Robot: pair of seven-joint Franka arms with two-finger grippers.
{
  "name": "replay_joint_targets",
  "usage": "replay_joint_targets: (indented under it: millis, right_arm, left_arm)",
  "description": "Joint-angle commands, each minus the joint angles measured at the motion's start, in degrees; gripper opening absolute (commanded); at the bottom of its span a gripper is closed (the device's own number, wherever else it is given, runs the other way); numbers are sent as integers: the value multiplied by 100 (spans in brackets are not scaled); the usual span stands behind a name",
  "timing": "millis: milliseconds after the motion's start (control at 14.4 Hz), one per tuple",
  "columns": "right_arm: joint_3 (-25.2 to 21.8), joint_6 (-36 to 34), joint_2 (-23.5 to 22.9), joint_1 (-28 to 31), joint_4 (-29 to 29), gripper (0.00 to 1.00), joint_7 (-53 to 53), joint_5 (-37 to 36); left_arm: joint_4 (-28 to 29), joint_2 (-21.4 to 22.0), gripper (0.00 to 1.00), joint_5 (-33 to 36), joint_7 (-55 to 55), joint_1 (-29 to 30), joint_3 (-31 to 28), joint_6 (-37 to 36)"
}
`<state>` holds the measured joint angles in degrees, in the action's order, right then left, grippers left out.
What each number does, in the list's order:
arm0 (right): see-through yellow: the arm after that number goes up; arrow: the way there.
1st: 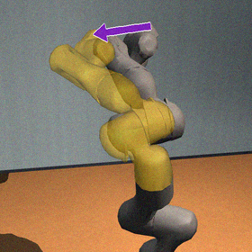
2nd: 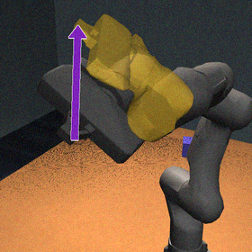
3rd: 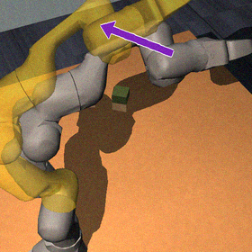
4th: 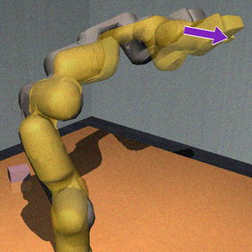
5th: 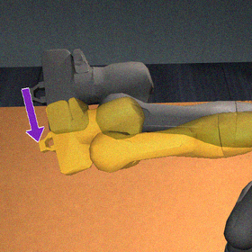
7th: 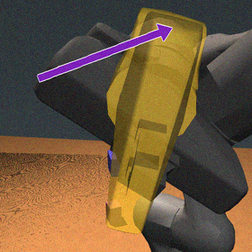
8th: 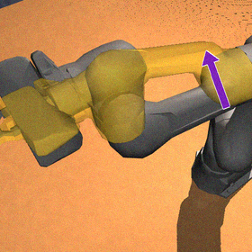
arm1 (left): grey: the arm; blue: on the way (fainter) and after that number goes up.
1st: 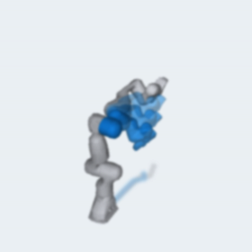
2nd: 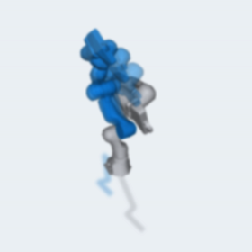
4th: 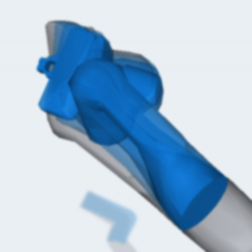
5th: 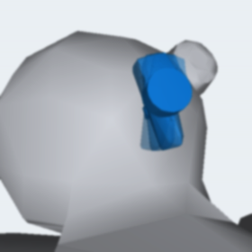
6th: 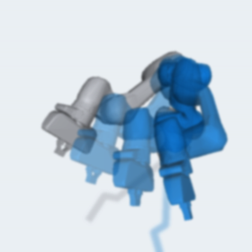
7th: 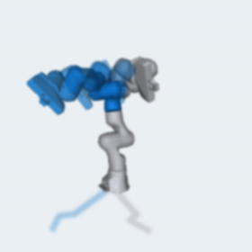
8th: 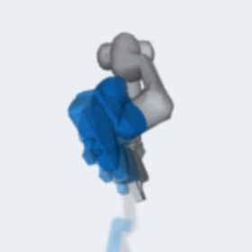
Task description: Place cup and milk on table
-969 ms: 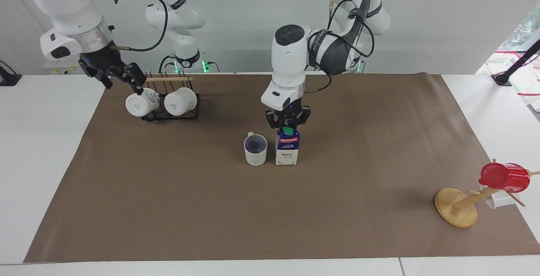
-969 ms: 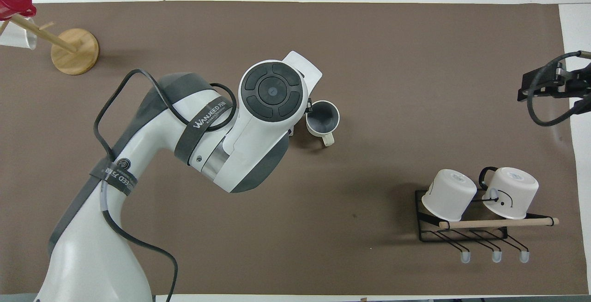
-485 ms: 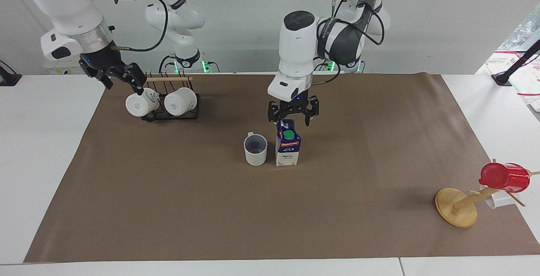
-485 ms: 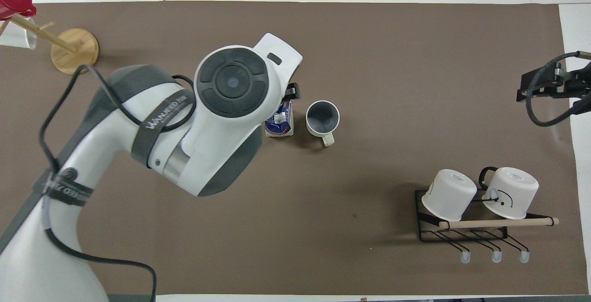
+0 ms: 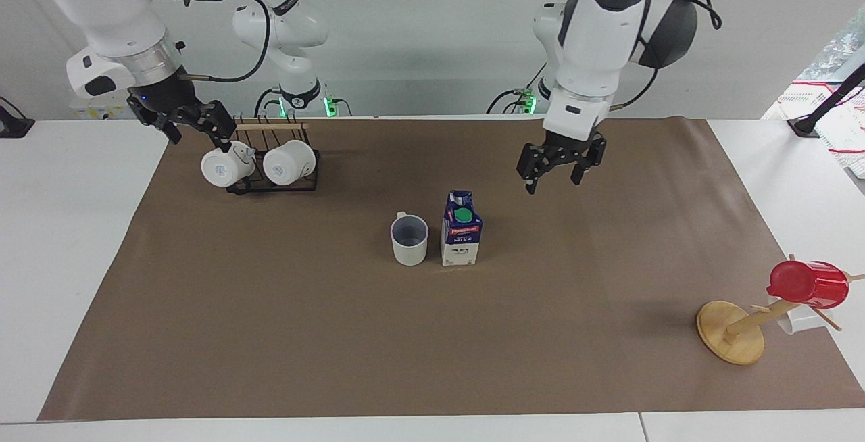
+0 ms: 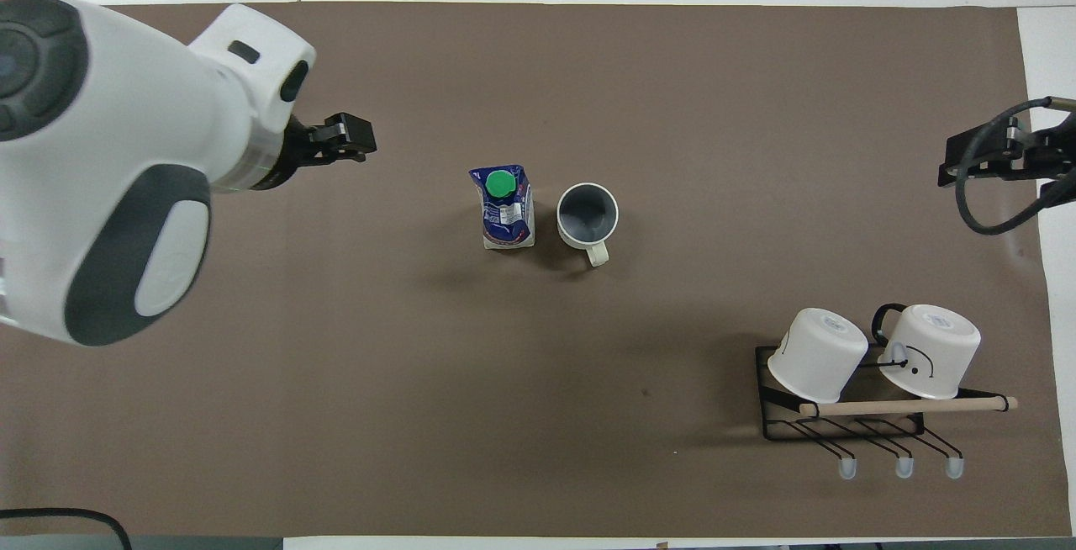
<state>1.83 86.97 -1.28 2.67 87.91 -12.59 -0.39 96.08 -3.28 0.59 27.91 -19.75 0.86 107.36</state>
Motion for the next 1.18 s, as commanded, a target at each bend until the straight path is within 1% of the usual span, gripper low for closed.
replay_joint_targets:
  millis: [0, 138, 415, 623, 900, 1108]
  right_arm:
    - [54, 92, 102, 102, 156, 100, 151, 109]
    - [54, 92, 102, 110, 156, 100, 151, 109]
    - [54, 92, 102, 102, 156, 100, 151, 109]
    - [54, 92, 102, 110, 156, 100, 151, 109]
    - [54, 92, 102, 110, 156, 100, 151, 109]
    - [54, 92, 102, 102, 156, 100, 151, 109]
  left_arm:
    - [166, 292, 100, -156, -1021, 522, 19, -390]
    - [70, 380, 100, -156, -1584, 874, -24, -601]
    - [-571, 328, 100, -156, -2419, 1419, -25, -1295]
    - [-862, 293, 100, -138, -2956, 1754, -25, -1690]
    - [-784, 354, 100, -147, -2993, 1825, -25, -2007]
    - [-670, 389, 100, -156, -2984, 1851, -25, -1938]
